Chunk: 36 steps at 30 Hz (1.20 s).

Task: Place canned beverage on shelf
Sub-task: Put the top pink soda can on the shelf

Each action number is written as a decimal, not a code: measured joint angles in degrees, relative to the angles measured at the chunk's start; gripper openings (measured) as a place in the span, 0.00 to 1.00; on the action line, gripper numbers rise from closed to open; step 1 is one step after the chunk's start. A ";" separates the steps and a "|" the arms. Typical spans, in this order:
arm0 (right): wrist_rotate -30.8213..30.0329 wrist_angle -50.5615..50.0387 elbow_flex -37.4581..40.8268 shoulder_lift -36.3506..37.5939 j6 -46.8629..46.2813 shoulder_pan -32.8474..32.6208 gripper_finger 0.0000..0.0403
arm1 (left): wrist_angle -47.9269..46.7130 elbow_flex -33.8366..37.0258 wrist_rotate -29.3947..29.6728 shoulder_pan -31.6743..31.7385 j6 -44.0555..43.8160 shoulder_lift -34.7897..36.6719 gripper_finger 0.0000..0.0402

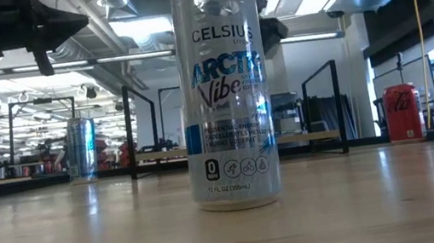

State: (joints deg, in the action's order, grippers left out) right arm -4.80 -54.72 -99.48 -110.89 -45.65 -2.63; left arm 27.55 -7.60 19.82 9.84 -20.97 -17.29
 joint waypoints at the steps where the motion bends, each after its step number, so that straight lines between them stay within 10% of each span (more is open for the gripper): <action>1: -0.58 0.26 0.00 -0.11 -1.14 -0.30 0.96 | -0.14 0.00 0.02 -0.02 -0.02 -0.01 0.04; 21: -1.69 0.84 0.05 -4.65 -3.47 -1.49 0.95 | -2.23 -0.02 0.48 0.00 -1.42 -0.06 0.04; 31: 0.46 -0.81 -0.04 -5.42 4.07 -1.10 0.62 | -2.27 -0.02 0.46 -0.02 -1.42 -0.07 0.04; 36: 2.73 -1.78 -0.13 -5.35 16.58 -0.96 0.62 | -2.30 -0.02 0.48 0.00 -1.42 -0.06 0.04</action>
State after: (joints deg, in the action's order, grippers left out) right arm -2.08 -56.49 -99.61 -116.25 -29.07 -3.59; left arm 25.26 -7.62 20.29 9.85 -22.39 -17.34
